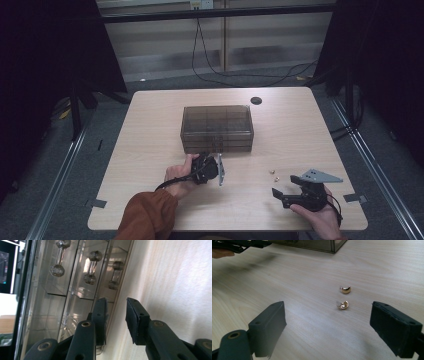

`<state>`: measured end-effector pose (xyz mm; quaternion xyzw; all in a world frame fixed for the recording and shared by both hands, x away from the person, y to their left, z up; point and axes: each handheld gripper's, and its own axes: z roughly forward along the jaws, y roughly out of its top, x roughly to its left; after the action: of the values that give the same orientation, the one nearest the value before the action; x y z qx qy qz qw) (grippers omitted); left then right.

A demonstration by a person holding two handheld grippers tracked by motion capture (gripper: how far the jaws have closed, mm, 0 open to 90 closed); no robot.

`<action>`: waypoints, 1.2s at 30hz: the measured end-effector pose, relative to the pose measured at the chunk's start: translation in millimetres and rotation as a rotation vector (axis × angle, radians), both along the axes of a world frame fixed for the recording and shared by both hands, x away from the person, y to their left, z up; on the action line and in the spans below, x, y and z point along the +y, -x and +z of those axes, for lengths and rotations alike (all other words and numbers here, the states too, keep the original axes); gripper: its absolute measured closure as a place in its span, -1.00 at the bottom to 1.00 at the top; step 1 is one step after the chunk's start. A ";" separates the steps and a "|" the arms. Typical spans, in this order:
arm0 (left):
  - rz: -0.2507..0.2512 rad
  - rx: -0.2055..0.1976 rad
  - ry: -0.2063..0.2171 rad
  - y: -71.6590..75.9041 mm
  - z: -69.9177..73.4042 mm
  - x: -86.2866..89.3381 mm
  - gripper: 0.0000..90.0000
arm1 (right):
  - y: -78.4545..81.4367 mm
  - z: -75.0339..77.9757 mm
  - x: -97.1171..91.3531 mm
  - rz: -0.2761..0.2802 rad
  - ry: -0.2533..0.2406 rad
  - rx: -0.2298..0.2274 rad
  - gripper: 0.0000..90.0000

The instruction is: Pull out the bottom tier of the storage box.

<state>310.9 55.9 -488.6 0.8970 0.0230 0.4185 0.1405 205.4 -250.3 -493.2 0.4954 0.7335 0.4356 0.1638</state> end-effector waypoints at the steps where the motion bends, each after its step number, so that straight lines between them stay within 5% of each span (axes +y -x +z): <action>1: 0.008 -0.012 0.008 0.5 -1.7 -0.6 0.56 | 0.0 0.0 0.0 0.000 0.000 0.000 -0.72; 8: 0.013 -0.084 -0.013 -0.7 -8.5 -4.6 0.59 | 0.1 0.1 -0.1 0.001 0.001 0.002 -0.72; 16: 0.018 -0.101 -0.021 -1.0 -14.8 -7.0 0.60 | 0.1 0.0 0.1 0.001 0.000 0.005 -0.72; 20: -0.003 -0.134 -0.081 -1.2 -14.7 -8.9 0.62 | -0.3 -0.2 -0.3 0.003 0.001 0.007 -0.72; 22: 0.001 -0.128 -0.067 -0.1 -18.9 -9.6 0.64 | -0.3 -0.1 -0.3 0.002 0.002 0.008 -0.72; 27: -0.020 -0.176 -0.117 1.2 -20.4 -13.3 0.68 | -0.1 -0.1 0.0 0.004 0.001 0.010 -0.72; 31: -0.007 -0.180 -0.080 0.3 -23.2 -14.7 0.68 | -0.3 -0.2 -0.1 0.004 -0.001 0.011 -0.72; 35: -0.006 -0.215 -0.109 -0.5 -21.5 -17.3 0.69 | -0.2 -0.2 0.0 0.005 -0.001 0.013 -0.72; 36: 0.013 -0.220 -0.088 1.0 -25.0 -17.6 0.69 | -0.3 -0.3 0.0 0.004 -0.001 0.013 -0.73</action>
<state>309.9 38.3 -513.6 0.8508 -0.0051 0.5160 0.0998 205.7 -250.3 -493.5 0.4966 0.7352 0.4334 0.1579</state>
